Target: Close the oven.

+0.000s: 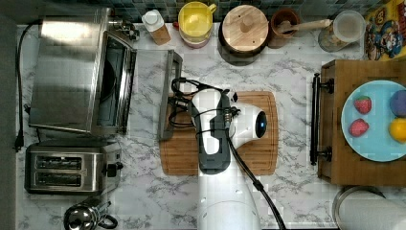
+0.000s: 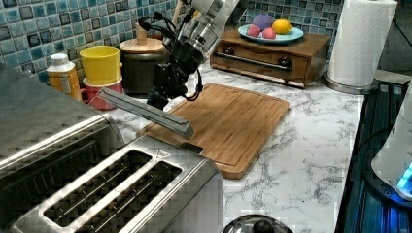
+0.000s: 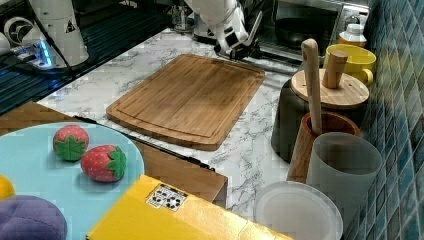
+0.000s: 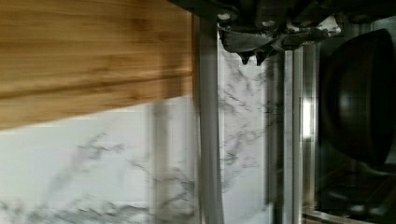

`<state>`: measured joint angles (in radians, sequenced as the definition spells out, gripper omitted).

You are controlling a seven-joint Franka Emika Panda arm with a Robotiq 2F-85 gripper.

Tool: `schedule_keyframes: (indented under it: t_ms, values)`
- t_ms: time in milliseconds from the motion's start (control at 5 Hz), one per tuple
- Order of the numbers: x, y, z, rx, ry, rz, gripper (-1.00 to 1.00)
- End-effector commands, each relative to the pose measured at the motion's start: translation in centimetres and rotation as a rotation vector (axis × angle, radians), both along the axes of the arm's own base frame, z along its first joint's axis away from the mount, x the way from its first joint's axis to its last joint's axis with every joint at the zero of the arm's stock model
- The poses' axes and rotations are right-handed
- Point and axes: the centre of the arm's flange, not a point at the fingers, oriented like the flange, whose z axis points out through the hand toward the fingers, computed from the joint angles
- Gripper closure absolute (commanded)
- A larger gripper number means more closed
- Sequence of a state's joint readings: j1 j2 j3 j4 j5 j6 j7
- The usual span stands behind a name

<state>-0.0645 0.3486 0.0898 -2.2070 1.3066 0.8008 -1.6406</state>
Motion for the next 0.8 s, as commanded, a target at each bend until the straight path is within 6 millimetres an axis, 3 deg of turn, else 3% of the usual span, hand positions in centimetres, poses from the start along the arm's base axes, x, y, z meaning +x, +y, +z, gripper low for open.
schedule_keyframes:
  t_ms: [200, 400, 800]
  values:
    - [2.8, 20.6, 22.3, -0.113, -0.287, 0.222, 1.00]
    - [2.6, 24.2, 23.4, -0.249, -0.302, 0.233, 1.00]
    - [1.7, 29.4, 26.6, -0.473, -0.301, 0.196, 1.00]
